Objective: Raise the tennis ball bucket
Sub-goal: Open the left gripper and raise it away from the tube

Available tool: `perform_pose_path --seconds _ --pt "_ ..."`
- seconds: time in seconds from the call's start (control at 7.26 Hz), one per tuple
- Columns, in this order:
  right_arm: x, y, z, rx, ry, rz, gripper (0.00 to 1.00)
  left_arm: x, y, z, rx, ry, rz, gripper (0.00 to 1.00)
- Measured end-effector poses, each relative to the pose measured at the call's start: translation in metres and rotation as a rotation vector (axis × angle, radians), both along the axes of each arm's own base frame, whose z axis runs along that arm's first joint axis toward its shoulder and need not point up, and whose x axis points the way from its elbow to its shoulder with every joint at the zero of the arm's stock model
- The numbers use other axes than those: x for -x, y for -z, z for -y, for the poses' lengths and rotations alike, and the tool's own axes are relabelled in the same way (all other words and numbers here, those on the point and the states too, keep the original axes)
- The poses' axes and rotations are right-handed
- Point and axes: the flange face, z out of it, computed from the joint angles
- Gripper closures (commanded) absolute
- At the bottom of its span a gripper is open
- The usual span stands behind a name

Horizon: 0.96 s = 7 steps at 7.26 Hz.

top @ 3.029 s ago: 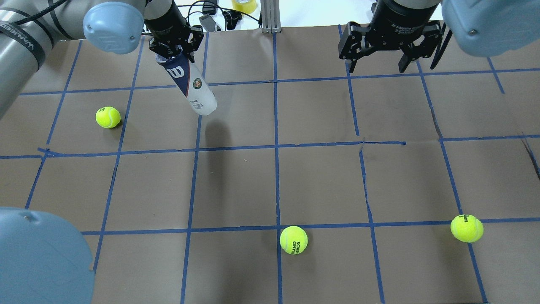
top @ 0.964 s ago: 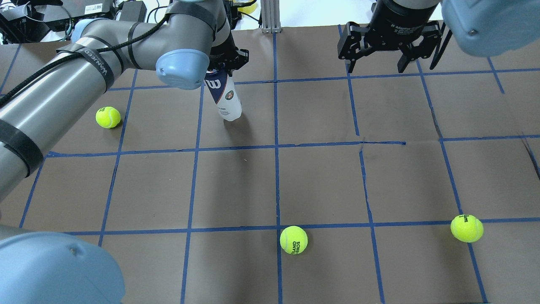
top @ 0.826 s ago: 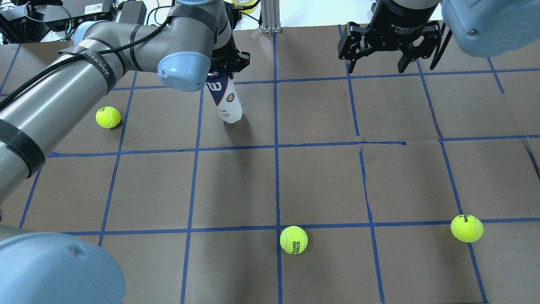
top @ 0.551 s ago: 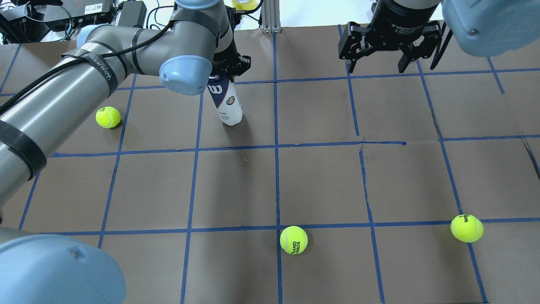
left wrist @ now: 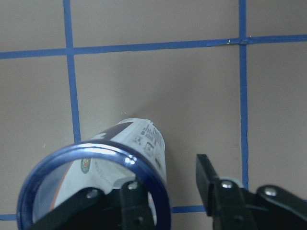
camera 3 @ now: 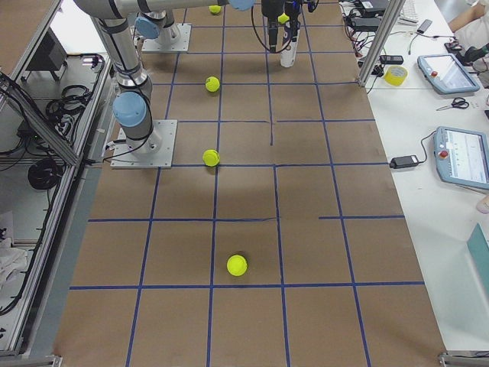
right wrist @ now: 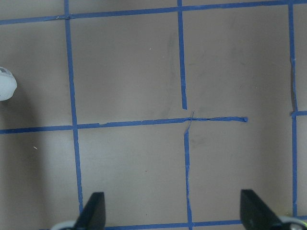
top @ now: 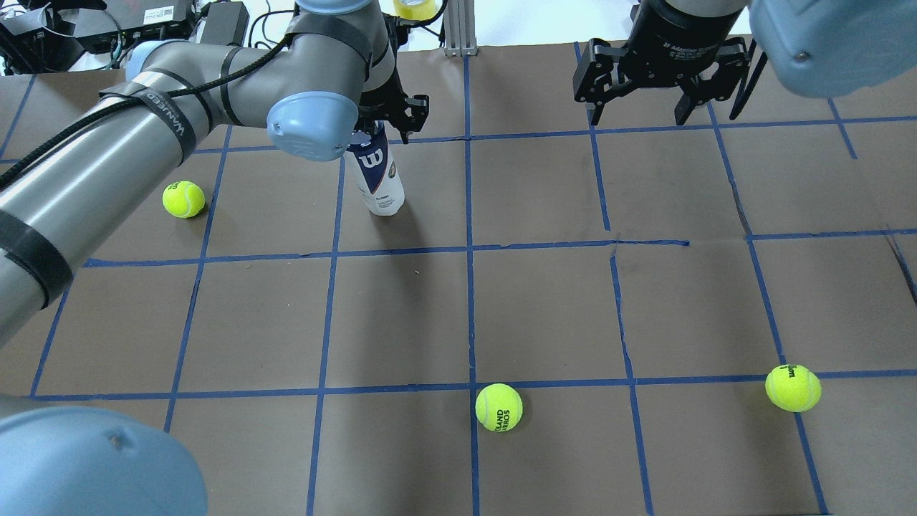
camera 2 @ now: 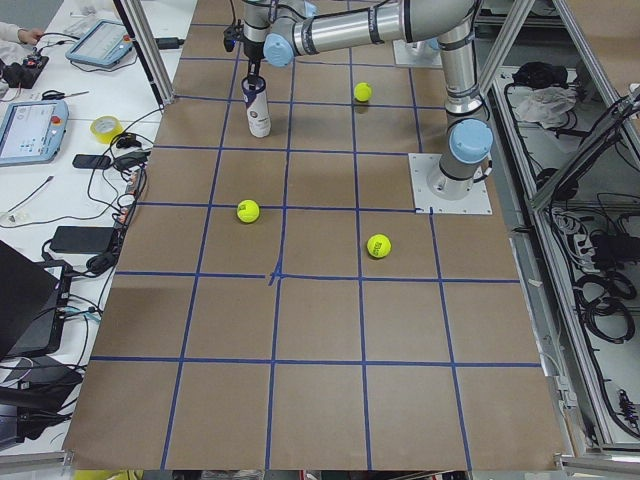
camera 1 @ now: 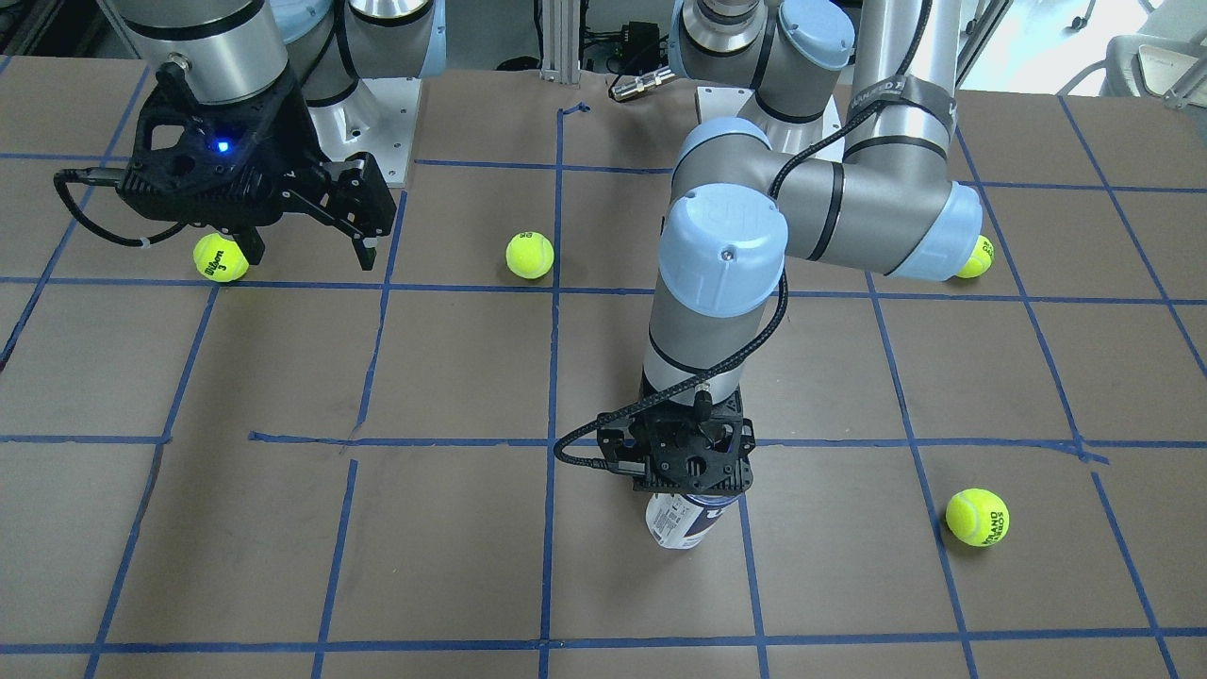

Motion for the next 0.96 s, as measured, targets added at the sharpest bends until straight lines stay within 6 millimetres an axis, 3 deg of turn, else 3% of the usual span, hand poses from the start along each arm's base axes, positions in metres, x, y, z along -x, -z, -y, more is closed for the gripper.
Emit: perform_pose_path --seconds 0.41,0.96 --pt "0.000 0.000 0.000 0.000 0.001 -0.002 0.00 -0.003 -0.034 -0.009 -0.024 -0.003 0.006 0.00" --pt "0.001 0.000 0.000 0.000 0.001 -0.001 0.00 -0.032 -0.118 -0.047 -0.112 -0.027 0.030 0.00"
